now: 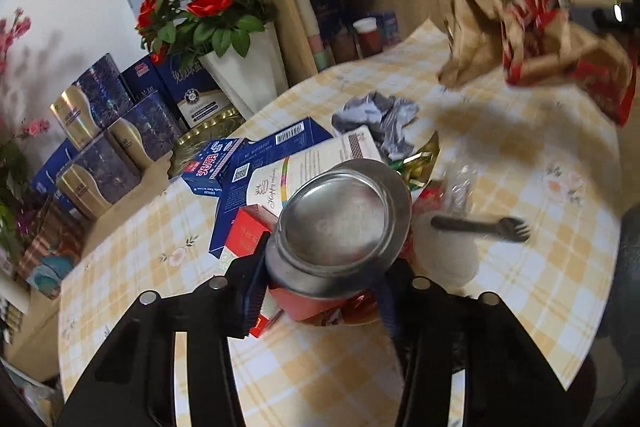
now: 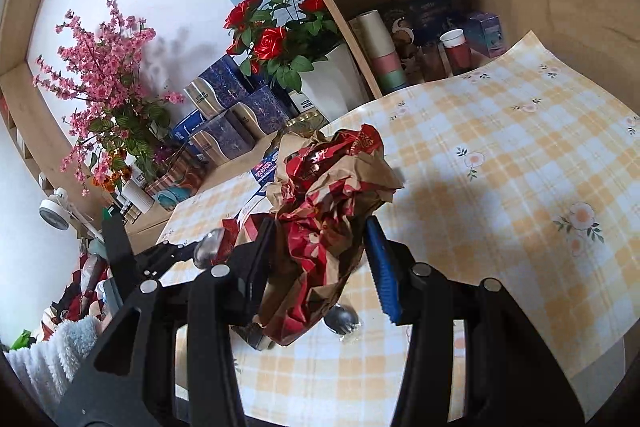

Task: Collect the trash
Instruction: 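Grasp the crushed red can with the left tool while the right tool lifts the wrapper, then drop the wrapper into the brown bin with the right tool while the left tool holds the can above it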

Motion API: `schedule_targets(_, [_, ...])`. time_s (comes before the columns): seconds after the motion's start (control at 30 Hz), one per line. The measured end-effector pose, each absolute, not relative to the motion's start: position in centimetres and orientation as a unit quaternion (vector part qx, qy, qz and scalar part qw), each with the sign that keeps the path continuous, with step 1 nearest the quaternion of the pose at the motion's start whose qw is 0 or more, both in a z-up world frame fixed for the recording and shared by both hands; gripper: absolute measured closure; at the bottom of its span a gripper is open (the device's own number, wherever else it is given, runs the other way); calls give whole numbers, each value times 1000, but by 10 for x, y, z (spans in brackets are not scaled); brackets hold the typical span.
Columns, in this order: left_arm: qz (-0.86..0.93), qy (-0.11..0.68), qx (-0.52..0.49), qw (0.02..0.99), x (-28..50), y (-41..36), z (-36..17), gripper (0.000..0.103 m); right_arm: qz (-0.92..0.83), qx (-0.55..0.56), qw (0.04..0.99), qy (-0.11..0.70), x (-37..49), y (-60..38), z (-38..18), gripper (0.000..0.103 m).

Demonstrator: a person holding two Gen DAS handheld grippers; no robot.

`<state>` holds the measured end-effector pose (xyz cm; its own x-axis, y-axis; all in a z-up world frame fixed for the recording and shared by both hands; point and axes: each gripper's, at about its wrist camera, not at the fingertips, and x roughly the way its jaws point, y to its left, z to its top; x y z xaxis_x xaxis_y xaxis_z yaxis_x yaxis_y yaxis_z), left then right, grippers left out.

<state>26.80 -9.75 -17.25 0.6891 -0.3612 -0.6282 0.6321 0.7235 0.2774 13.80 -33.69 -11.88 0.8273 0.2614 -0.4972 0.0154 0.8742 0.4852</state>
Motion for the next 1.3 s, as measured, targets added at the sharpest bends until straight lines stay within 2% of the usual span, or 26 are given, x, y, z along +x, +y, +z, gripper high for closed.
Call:
schedule_targets(0.33, [-274,291,96,912,241,-54,-117,60,75,246,922,290,112,-325,-121,56])
schedule_targets(0.57, [-248,284,62,924,180,-33,-97,60,95,233,921,299,83,-304,-124,56])
schedule_targets(0.93, [-224,291,-35,930,66,23,-125,60,185,142,912,336,26,-247,-149,56])
schedule_targets(1.3, [-193,293,-22,936,12,39,-153,61,278,113,857,418,-7,-189,-211,56])
